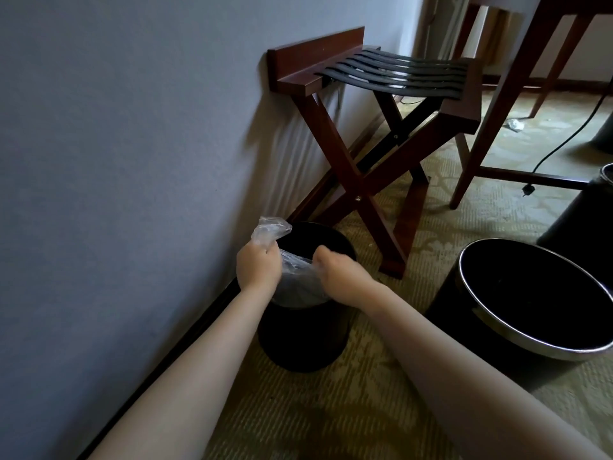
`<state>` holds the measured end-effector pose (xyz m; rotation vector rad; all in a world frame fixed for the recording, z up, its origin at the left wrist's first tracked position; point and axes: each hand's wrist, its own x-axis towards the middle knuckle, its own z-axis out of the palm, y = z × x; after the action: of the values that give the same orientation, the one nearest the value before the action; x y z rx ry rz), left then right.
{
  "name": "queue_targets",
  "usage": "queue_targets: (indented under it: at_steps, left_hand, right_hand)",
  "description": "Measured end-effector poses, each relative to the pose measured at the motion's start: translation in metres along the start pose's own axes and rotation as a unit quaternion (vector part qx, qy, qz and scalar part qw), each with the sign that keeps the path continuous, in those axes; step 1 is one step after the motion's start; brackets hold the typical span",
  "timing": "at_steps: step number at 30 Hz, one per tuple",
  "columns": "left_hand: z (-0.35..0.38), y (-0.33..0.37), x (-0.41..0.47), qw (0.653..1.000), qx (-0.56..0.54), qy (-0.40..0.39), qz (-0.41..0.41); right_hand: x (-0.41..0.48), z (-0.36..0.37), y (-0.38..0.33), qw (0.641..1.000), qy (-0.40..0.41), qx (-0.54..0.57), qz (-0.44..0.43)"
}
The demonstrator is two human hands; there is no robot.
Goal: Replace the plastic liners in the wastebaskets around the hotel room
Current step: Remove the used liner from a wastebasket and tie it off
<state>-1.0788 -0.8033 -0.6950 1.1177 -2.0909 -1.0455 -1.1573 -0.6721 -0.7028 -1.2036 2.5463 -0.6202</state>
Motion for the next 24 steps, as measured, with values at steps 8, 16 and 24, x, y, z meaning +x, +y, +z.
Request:
queue_targets:
  at_steps: [8,16,24]
  left_hand:
    - [0.006,0.034,-0.013,0.941,-0.294,-0.164,-0.047]
    - [0.014,0.015,-0.003,0.969,0.171,-0.177,-0.034]
    - [0.018,0.014,-0.014,0.956,0.197,-0.206,0.067]
  right_hand:
    - [0.008,0.019,0.01,0.997,-0.071,-0.015,-0.002]
    - [0.005,-0.02,0.002,0.864,0.041,0.493,0.091]
    - [0.006,-0.021,0.005,0.915,0.051,0.391,0.085]
